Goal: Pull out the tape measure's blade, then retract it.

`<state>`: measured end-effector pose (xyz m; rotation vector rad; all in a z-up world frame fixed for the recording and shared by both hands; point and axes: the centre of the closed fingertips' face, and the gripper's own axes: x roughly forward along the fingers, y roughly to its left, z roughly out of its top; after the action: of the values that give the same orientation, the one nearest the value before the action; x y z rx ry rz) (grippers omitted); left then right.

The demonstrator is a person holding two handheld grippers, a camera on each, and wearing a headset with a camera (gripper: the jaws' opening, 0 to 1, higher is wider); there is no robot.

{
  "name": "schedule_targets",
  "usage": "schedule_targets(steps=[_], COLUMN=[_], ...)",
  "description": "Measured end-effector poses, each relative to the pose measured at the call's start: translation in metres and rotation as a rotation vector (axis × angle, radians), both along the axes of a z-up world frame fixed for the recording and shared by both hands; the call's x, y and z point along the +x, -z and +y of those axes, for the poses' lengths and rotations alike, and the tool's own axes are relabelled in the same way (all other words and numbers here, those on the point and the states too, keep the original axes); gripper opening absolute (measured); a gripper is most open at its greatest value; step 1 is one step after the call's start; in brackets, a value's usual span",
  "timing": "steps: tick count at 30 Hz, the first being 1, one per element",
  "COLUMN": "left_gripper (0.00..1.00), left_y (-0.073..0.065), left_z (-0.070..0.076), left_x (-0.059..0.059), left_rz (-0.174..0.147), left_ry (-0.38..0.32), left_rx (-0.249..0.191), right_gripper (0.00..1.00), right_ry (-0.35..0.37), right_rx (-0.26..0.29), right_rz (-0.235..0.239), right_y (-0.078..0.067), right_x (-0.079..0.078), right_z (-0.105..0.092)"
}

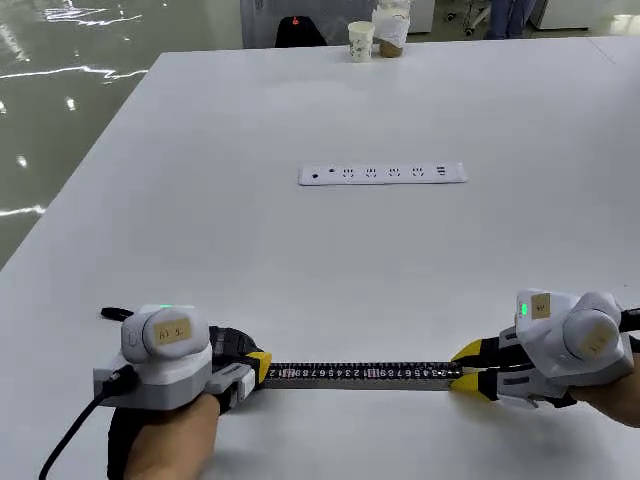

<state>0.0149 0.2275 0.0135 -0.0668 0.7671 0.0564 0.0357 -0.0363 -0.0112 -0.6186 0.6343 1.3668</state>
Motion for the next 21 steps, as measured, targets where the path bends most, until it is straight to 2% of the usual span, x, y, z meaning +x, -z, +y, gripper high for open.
schedule_targets(steps=[21], left_gripper=[0.55], left_y=[-0.0009], left_z=[0.0002], left_x=[-0.0008], left_rz=[0.004], left_ry=[-0.001], left_rx=[-0.011], right_gripper=[0.09], right_ry=[-0.005], right_rx=[-0.012], right_rz=[0.001], right_y=[0.0004], right_x=[0.0004], right_z=[0.0009])
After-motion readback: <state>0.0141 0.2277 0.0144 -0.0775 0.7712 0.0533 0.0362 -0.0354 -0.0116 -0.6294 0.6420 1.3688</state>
